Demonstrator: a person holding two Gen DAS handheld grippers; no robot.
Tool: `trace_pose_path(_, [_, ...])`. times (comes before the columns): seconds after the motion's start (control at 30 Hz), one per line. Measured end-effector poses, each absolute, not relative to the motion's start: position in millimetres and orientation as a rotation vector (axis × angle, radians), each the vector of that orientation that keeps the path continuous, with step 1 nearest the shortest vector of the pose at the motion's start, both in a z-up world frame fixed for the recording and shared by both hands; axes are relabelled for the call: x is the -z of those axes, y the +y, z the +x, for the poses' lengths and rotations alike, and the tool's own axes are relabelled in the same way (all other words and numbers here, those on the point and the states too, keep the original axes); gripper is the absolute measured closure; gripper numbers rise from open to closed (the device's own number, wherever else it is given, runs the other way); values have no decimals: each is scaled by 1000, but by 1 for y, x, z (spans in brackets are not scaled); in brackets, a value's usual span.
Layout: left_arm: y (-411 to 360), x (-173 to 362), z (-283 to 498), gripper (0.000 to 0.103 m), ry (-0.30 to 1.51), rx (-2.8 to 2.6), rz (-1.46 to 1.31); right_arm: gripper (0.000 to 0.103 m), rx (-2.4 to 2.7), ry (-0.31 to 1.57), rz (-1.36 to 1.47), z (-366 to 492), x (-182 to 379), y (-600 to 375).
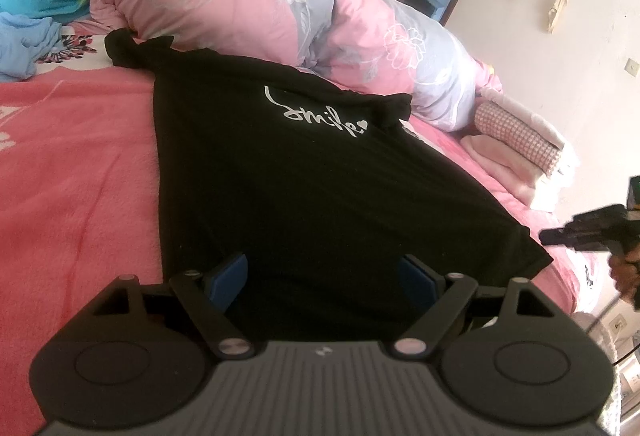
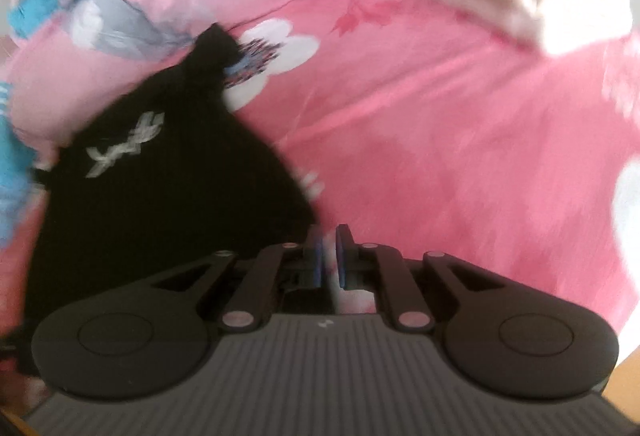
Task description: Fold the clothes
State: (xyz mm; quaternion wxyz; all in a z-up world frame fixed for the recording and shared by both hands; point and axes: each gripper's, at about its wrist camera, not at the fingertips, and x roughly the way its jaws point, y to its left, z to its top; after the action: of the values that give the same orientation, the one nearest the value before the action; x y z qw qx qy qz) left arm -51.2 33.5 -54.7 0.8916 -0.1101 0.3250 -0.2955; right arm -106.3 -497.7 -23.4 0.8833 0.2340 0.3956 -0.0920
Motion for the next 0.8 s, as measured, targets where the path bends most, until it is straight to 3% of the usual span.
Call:
trace_pose_path(0.1, [33, 55, -52, 19, 673, 612, -225, 68, 179, 853, 547, -123, 27, -493])
trace_pose_path(0.2, [33, 55, -52, 19, 669, 612, -220, 65, 173, 875, 564, -128, 34, -487])
trace_pose_path(0.23, [32, 55, -53, 19, 668, 611, -218, 66, 159, 879, 553, -129, 36, -484])
trace_pose_path(0.3, [32, 55, -53, 19, 665, 612, -214, 93, 141, 876, 497, -131, 37, -475])
trace_pose_path(0.37, [33, 55, -54, 19, 661, 613, -212, 98, 131, 864, 467, -136, 33, -470])
trace_pose_path(0.57, [32, 55, -55, 19, 657, 617, -204, 99, 128, 821, 460, -154, 6, -467])
trace_pose_path(0.8, [33, 55, -55, 19, 657, 620, -202, 100, 206, 928, 322, -145, 31, -461])
